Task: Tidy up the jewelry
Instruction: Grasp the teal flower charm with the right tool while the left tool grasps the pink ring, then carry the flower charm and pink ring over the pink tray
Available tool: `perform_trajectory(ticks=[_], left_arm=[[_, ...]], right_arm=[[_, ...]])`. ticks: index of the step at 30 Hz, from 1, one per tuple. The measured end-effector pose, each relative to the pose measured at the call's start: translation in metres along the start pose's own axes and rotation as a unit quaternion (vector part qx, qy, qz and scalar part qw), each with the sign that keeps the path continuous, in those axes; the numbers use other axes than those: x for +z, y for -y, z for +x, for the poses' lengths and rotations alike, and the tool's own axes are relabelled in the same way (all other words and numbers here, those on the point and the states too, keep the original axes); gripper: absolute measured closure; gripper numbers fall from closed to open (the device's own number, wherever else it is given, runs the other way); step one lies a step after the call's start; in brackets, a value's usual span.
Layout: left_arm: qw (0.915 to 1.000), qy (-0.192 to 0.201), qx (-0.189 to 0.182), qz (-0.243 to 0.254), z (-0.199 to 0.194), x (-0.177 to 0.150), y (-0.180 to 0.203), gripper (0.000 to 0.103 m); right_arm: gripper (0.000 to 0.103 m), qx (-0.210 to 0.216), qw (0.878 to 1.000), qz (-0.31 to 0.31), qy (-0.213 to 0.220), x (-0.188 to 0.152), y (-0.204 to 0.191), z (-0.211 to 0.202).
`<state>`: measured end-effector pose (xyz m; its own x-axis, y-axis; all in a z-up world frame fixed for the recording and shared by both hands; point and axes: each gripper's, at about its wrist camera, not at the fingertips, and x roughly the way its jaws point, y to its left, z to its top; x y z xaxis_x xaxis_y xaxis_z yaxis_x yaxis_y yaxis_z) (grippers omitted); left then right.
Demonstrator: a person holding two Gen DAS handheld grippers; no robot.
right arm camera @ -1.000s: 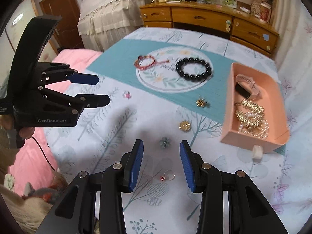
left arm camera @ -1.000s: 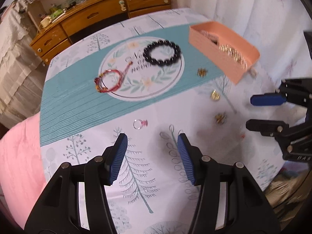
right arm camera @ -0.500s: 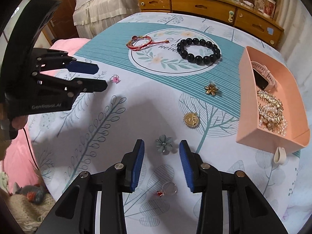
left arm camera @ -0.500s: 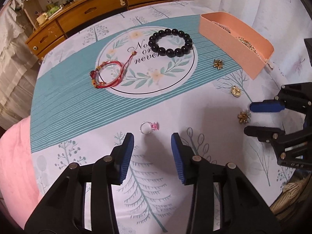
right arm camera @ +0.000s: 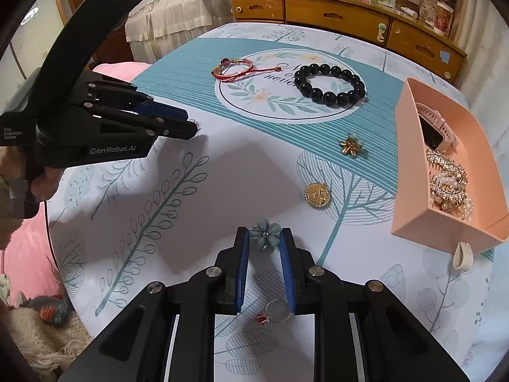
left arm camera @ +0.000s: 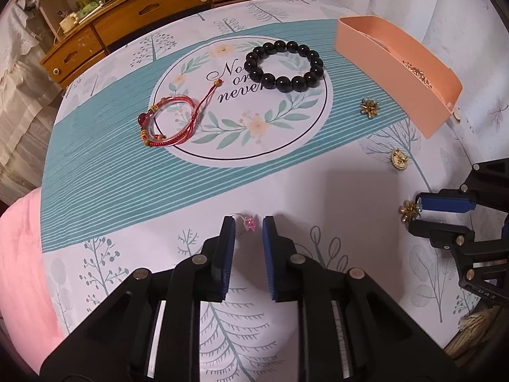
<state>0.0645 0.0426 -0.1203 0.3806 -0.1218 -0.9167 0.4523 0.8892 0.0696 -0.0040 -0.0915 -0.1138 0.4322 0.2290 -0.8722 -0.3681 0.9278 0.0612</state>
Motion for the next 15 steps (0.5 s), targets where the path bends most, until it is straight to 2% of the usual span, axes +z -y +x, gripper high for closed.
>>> perform_trajectory(ticks=[3,8,15], left_arm=[[1.0,-0.002,0.007,0.006,0.0029,0.0022,0.002,0.089],[0.9999,-0.007,0.009,0.012,0.0061,0.0034,0.0048,0.096],[0.9999,-0.012,0.012,0.003,0.0077,0.0073,0.0034,0.097]], right_arm=[[0.084,0.003,1.0,0.003,0.002,-0.0025,-0.0001,-0.0024],[0.084,0.007,1.0,0.003,0.005,-0.0026,-0.0001,-0.0031],[0.084,0.013,1.0,0.01,0.008,-0.0037,0.0017,-0.0052]])
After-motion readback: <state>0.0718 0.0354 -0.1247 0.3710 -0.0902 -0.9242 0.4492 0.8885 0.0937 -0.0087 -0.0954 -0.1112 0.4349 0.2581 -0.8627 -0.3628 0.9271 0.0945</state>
